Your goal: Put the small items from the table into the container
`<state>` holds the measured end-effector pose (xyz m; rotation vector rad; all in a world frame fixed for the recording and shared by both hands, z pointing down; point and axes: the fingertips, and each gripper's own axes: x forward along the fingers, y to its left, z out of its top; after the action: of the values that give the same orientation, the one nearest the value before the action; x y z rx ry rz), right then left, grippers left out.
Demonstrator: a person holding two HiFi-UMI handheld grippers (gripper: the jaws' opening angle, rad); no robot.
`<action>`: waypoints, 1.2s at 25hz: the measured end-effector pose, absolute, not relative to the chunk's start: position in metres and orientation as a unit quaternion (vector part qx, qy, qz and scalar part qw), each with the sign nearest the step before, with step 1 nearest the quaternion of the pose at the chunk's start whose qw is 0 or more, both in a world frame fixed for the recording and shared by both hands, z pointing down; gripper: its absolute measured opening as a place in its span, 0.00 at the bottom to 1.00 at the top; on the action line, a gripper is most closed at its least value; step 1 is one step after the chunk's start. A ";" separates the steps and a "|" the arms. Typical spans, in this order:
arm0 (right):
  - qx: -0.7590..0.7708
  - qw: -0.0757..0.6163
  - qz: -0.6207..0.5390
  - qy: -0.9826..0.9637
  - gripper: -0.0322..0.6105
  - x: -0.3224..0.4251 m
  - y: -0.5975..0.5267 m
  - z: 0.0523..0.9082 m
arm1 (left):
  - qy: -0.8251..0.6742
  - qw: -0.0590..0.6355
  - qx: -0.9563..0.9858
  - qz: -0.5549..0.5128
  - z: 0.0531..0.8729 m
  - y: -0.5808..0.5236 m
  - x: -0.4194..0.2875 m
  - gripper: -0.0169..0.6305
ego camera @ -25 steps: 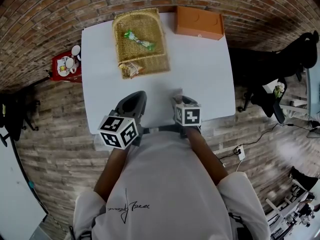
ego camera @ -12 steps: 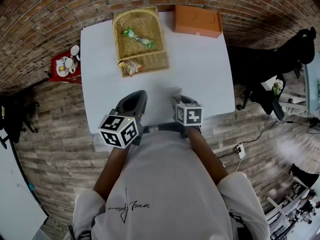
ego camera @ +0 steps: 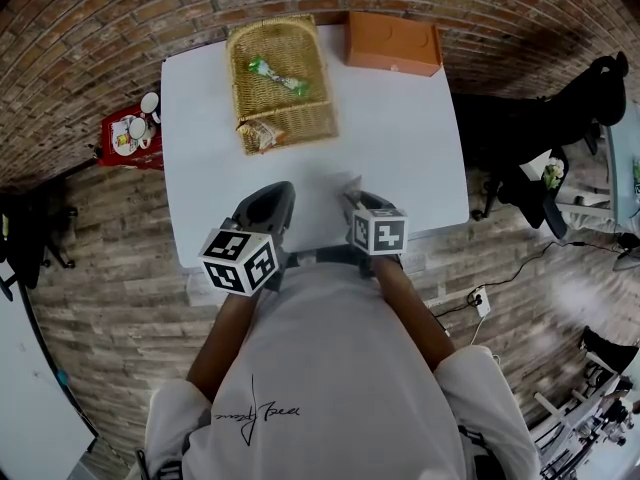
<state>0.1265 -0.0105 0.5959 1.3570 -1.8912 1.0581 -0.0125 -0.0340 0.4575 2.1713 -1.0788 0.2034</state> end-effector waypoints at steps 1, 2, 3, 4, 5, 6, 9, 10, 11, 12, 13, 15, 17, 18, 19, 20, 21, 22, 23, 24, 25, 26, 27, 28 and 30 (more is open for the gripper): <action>0.508 0.286 0.395 -0.710 0.30 0.126 -0.011 0.594 | -0.416 0.346 0.837 0.079 0.457 -0.034 -0.013 0.04; 0.509 0.284 0.393 -0.711 0.30 0.125 -0.012 0.593 | -0.416 0.346 0.837 0.079 0.457 -0.034 -0.013 0.04; 0.509 0.283 0.392 -0.713 0.30 0.125 -0.013 0.591 | -0.415 0.346 0.838 0.078 0.457 -0.035 -0.013 0.04; 0.508 0.281 0.390 -0.714 0.30 0.124 -0.014 0.589 | -0.415 0.346 0.838 0.078 0.457 -0.035 -0.013 0.04; 0.508 0.280 0.389 -0.716 0.30 0.123 -0.014 0.588 | -0.415 0.345 0.838 0.078 0.457 -0.035 -0.014 0.04; 0.508 0.278 0.388 -0.718 0.30 0.122 -0.015 0.586 | -0.415 0.345 0.838 0.078 0.457 -0.036 -0.014 0.04; 0.506 0.271 0.384 -0.723 0.30 0.118 -0.018 0.581 | -0.416 0.345 0.838 0.077 0.457 -0.037 -0.015 0.04; 0.505 0.269 0.382 -0.726 0.30 0.117 -0.019 0.578 | -0.417 0.345 0.838 0.076 0.457 -0.037 -0.016 0.04; 0.504 0.268 0.381 -0.728 0.30 0.116 -0.019 0.577 | -0.417 0.345 0.838 0.076 0.457 -0.037 -0.016 0.04; 0.502 0.267 0.381 -0.729 0.30 0.115 -0.019 0.576 | -0.417 0.344 0.838 0.076 0.456 -0.037 -0.016 0.04; 0.501 0.267 0.380 -0.730 0.30 0.114 -0.019 0.576 | -0.417 0.344 0.838 0.076 0.456 -0.037 -0.016 0.04; 0.500 0.265 0.379 -0.732 0.30 0.113 -0.020 0.574 | -0.417 0.345 0.838 0.075 0.456 -0.037 -0.017 0.04; 0.499 0.262 0.376 -0.736 0.30 0.111 -0.021 0.572 | -0.418 0.345 0.837 0.074 0.456 -0.037 -0.018 0.04; 0.499 0.260 0.375 -0.737 0.30 0.110 -0.022 0.571 | -0.419 0.345 0.837 0.073 0.456 -0.038 -0.019 0.04; 0.499 0.258 0.373 -0.739 0.30 0.109 -0.023 0.570 | -0.419 0.345 0.837 0.073 0.456 -0.038 -0.020 0.04; 0.498 0.256 0.371 -0.740 0.30 0.109 -0.024 0.568 | -0.420 0.345 0.837 0.072 0.455 -0.038 -0.020 0.04; 0.498 0.255 0.369 -0.742 0.30 0.108 -0.026 0.566 | -0.420 0.344 0.837 0.071 0.455 -0.038 -0.020 0.04; 0.498 0.252 0.367 -0.744 0.30 0.106 -0.027 0.564 | -0.420 0.344 0.837 0.071 0.455 -0.038 -0.021 0.04; 0.496 0.249 0.365 -0.747 0.30 0.105 -0.029 0.562 | -0.421 0.343 0.837 0.071 0.455 -0.039 -0.021 0.04; 0.495 0.246 0.364 -0.750 0.30 0.103 -0.030 0.560 | -0.422 0.343 0.836 0.071 0.455 -0.039 -0.022 0.04; 0.493 0.244 0.364 -0.752 0.30 0.102 -0.031 0.559 | -0.423 0.343 0.836 0.071 0.455 -0.039 -0.022 0.04; 0.491 0.243 0.363 -0.754 0.30 0.101 -0.032 0.558 | -0.423 0.342 0.836 0.071 0.455 -0.040 -0.023 0.04; 0.490 0.243 0.361 -0.755 0.30 0.099 -0.032 0.557 | -0.424 0.342 0.836 0.071 0.454 -0.040 -0.024 0.04; 0.489 0.244 0.359 -0.757 0.30 0.098 -0.033 0.556 | -0.425 0.342 0.835 0.070 0.454 -0.040 -0.024 0.04; 0.488 0.243 0.355 -0.760 0.30 0.096 -0.035 0.553 | -0.426 0.342 0.835 0.070 0.453 -0.040 -0.026 0.04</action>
<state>0.0960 -0.0354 0.5531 1.3324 -2.0763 0.9689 -0.0260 -0.0404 0.4534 2.1705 -1.1087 0.1813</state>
